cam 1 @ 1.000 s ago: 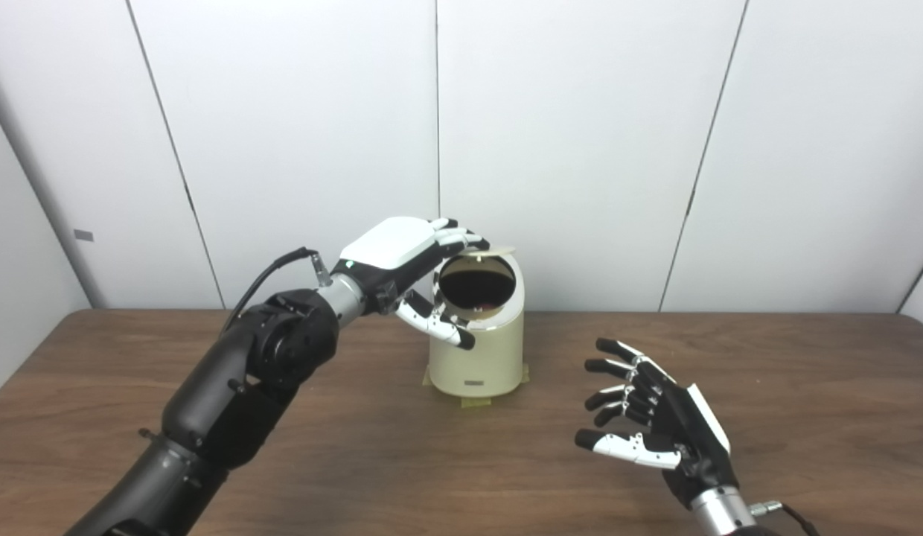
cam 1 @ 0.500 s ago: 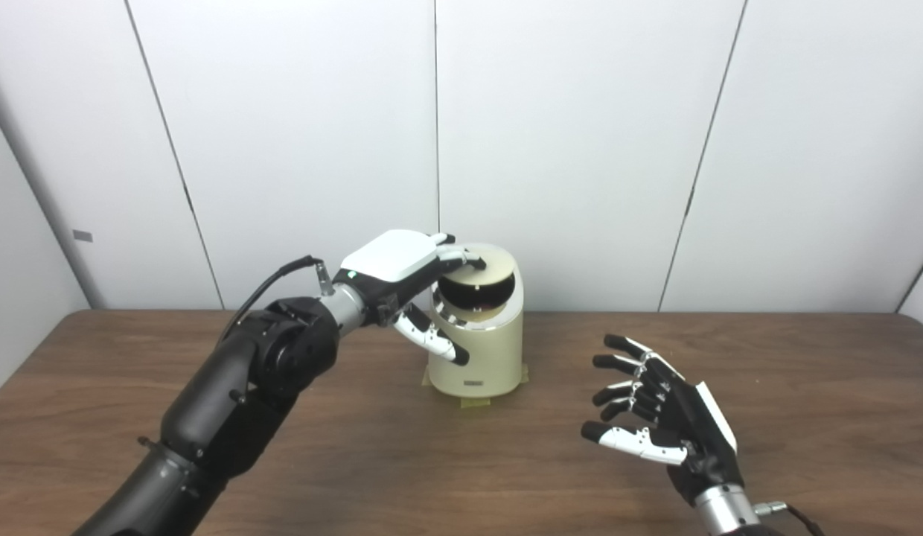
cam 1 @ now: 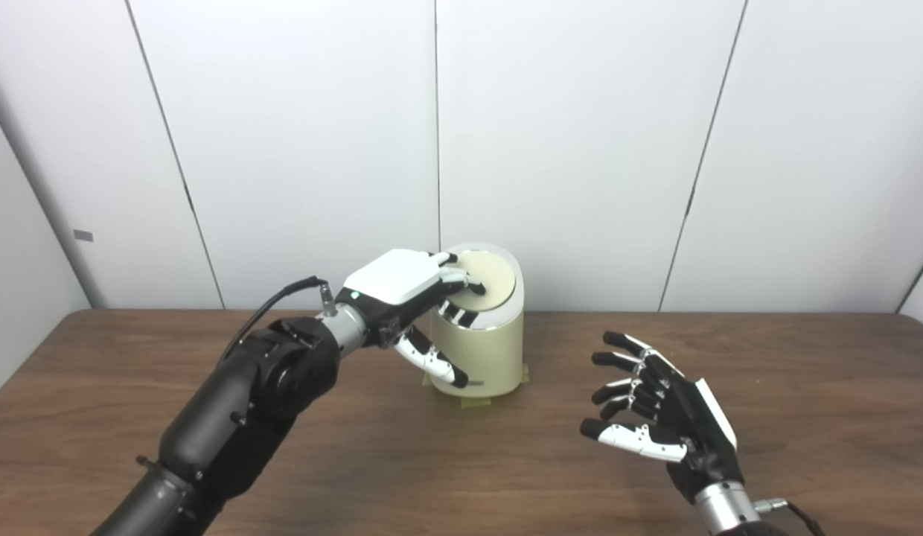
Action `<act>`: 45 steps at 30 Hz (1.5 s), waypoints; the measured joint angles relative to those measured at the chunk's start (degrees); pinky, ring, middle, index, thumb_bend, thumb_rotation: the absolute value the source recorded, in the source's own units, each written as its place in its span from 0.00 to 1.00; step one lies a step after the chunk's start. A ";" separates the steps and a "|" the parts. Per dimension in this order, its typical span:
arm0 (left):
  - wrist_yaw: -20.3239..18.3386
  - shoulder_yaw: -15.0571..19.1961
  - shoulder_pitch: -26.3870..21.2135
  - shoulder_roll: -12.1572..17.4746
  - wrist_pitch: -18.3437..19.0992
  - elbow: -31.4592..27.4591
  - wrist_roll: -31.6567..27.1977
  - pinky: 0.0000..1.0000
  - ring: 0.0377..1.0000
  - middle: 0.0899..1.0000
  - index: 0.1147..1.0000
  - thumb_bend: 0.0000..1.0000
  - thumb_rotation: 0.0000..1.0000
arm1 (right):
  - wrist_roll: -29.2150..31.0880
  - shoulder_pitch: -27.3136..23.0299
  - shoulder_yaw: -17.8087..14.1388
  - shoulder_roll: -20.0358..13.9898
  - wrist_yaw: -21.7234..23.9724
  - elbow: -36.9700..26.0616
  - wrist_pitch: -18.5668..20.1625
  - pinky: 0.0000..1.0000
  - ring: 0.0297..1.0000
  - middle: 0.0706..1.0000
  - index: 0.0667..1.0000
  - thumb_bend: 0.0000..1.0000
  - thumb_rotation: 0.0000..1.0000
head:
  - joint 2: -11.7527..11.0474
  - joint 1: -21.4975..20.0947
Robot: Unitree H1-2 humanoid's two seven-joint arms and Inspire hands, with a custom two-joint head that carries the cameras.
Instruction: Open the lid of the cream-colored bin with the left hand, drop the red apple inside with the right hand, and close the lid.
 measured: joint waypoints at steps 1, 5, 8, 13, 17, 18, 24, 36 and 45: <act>-0.09 -0.28 0.21 0.05 0.02 -0.85 0.63 1.00 1.00 0.88 0.86 0.94 0.42 | -0.01 0.00 0.03 0.00 0.00 -0.02 0.05 0.40 0.50 0.71 0.77 0.69 0.13 | 0.26 0.09; -0.08 -1.66 1.87 -0.01 -0.01 -3.12 2.59 1.00 1.00 0.87 0.85 0.95 0.41 | -0.05 0.00 0.07 0.00 -0.01 -0.17 0.46 0.40 0.51 0.71 0.77 0.70 0.14 | 0.52 0.00; 0.05 -2.96 2.04 0.10 -0.30 -3.58 5.06 1.00 1.00 0.86 0.83 0.94 0.41 | -0.05 0.03 0.08 0.02 -0.02 -0.60 1.05 0.39 0.50 0.71 0.77 0.70 0.13 | 0.70 0.00; 0.43 -4.72 1.76 0.36 -1.32 -4.85 9.30 1.00 1.00 0.80 0.77 0.97 0.39 | 0.05 0.02 0.03 0.04 -0.02 -1.36 1.36 0.39 0.51 0.71 0.77 0.70 0.11 | 0.88 0.09; 0.51 -4.88 1.54 0.31 -1.44 -5.17 9.73 1.00 1.00 0.78 0.74 0.98 0.38 | 0.09 0.03 0.03 0.03 -0.02 -1.36 1.42 0.39 0.50 0.71 0.77 0.68 0.12 | 0.97 0.09; 0.49 -4.85 1.51 0.31 -1.45 -5.22 9.71 1.00 1.00 0.78 0.74 0.97 0.38 | 0.09 0.03 0.05 0.03 -0.01 -1.36 1.42 0.39 0.50 0.71 0.77 0.68 0.12 | 0.97 0.09; 1.63 -2.53 3.00 -0.14 -1.70 -5.62 8.09 1.00 1.00 0.84 0.81 0.91 0.41 | 0.16 0.07 -0.01 -0.05 0.00 -1.36 1.44 0.39 0.50 0.71 0.76 0.68 0.12 | 0.88 0.44; 16.71 15.79 12.96 -9.28 0.83 -11.05 -4.54 0.91 1.00 0.98 0.92 0.69 0.34 | 0.03 0.37 0.32 -0.40 0.20 -1.81 2.36 0.39 0.50 0.70 0.77 0.67 0.14 | 0.97 0.70; 20.21 24.54 24.51 -16.23 3.09 -13.15 -25.12 0.73 0.89 0.92 0.85 0.70 0.26 | -0.13 0.54 0.68 -1.73 0.54 -1.78 2.39 0.42 0.54 0.72 0.77 0.68 0.17 | 1.14 0.70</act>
